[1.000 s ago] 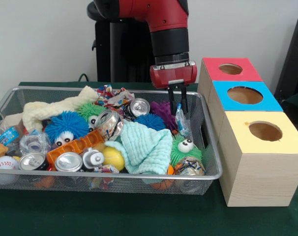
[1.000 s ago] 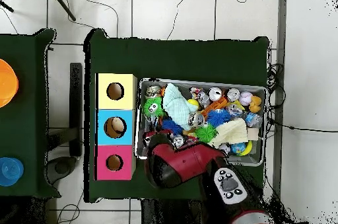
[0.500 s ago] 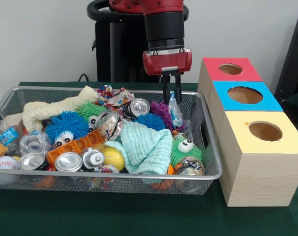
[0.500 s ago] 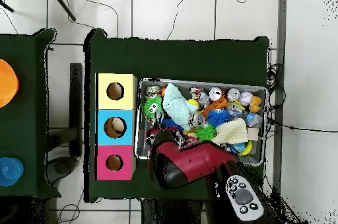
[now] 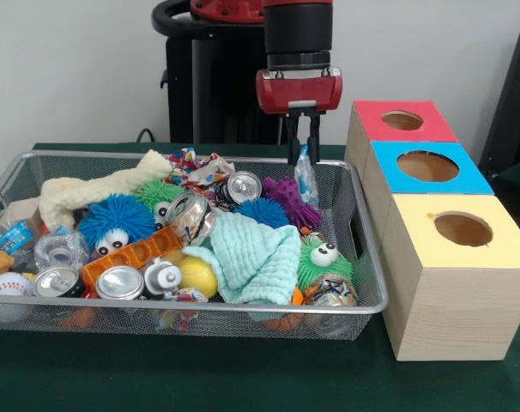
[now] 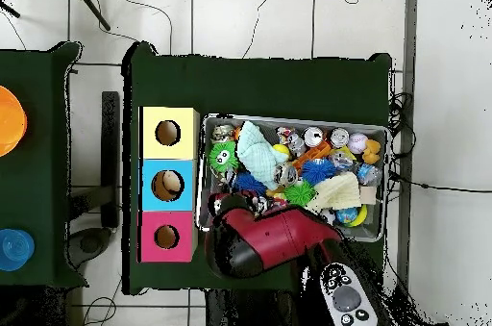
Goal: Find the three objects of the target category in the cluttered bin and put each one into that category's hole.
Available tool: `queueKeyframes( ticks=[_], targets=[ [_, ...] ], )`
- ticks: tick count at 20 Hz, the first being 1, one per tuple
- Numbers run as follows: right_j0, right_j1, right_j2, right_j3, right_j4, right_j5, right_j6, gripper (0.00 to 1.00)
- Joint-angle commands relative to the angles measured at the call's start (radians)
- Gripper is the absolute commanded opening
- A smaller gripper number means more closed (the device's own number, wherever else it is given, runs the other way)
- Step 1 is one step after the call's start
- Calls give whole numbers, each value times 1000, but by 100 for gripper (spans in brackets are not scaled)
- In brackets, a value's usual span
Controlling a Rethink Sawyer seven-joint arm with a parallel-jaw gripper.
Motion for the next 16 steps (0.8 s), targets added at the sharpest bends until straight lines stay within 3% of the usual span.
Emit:
queueKeyframes(
  ticks=[1, 7, 16],
  targets=[
    [-19, -82, 89, 93, 54, 183, -34, 0],
    [12, -174, 81, 143, 93, 234, -19, 0],
    [121, -210, 35, 137, 127, 293, 34, 0]
  ],
)
